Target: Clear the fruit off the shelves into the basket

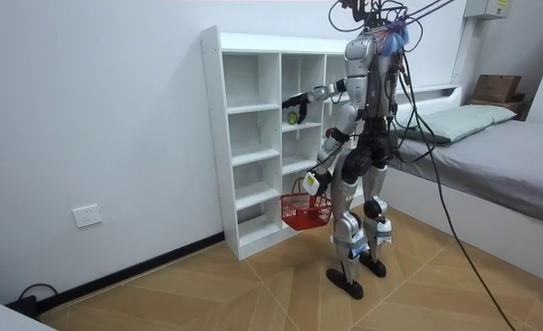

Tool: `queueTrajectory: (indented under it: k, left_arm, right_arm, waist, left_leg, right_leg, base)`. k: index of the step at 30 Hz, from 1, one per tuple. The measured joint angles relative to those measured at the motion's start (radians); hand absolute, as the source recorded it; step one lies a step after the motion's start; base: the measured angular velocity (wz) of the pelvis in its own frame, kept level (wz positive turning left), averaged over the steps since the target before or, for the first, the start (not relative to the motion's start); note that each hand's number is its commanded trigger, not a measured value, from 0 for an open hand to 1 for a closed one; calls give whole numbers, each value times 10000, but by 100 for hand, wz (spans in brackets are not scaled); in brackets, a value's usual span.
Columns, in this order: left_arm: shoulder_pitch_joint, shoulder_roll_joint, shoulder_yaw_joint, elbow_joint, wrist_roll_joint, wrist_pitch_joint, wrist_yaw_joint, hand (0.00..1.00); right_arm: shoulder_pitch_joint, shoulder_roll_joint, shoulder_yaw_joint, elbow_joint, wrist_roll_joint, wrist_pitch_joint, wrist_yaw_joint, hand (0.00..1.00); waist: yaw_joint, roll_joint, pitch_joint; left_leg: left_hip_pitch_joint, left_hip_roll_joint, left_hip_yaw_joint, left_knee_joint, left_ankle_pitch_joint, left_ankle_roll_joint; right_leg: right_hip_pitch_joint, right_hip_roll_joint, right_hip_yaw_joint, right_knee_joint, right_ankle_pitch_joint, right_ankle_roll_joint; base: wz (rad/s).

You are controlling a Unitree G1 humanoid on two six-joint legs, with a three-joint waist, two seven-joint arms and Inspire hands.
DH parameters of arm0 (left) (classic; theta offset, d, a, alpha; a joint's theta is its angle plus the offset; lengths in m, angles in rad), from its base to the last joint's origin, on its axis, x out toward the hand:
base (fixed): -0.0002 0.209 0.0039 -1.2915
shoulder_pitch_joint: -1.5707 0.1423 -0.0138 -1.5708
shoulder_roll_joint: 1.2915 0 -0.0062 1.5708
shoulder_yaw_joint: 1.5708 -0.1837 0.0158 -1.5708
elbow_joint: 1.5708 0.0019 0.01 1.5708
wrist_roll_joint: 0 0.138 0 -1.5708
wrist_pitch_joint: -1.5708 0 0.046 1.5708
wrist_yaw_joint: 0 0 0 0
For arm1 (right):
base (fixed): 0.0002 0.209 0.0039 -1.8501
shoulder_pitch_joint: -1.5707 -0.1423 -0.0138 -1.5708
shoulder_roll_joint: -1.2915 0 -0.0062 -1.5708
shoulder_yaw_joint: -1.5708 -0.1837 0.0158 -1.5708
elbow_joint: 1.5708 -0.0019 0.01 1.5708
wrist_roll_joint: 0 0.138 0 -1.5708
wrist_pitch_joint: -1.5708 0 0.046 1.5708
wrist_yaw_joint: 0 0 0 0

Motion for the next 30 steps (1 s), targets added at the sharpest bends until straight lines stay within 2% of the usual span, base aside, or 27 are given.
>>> queueTrajectory:
  k: [6, 12, 15, 17, 30]
  left_arm:
    - [-467, 23, -228, 876, -391, -18, -11, 100]
    - [-599, 65, -208, 862, -383, -18, -18, 100]
    - [-634, 110, -208, 859, -384, -17, -17, 100]
    - [-712, 148, -212, 859, -385, -18, -15, 100]
    - [-731, 353, -320, 868, -387, -37, 37, 100]
  right_arm:
    - [-258, 2, -83, 462, 645, -55, 29, 0]
    - [-801, -53, -93, 1275, 1603, -121, 415, 0]
    - [-822, -330, -82, 1396, 2069, -121, 789, 0]
    - [-835, -500, -90, 1442, 2502, -124, 1088, 0]
    - [-845, -752, 134, 1448, 3179, -125, 1927, 0]
  waist:
    - [62, 8, 5]
    - [83, 5, 2]
    - [112, -1, -1]
    - [186, -47, -32]
    - [284, -168, -8]
  left_leg:
    - [-90, 39, -14, -4, 72, -55]
    - [-275, 57, 6, -24, 170, -83]
    - [-327, 58, 14, -41, 221, -94]
    - [-428, 62, 26, -60, 268, -111]
    - [-364, 64, 14, -245, 396, -140]
  right_leg:
    - [-186, 23, -87, 114, 24, -40]
    - [-390, 8, -261, 115, 94, -139]
    - [-432, 3, -317, 114, 103, -153]
    - [-557, 6, -310, 129, 130, -189]
    - [-573, -15, -445, 125, 145, -208]
  base:
    - [0]
    - [-3]
    - [5]
    - [-4]
    - [0]
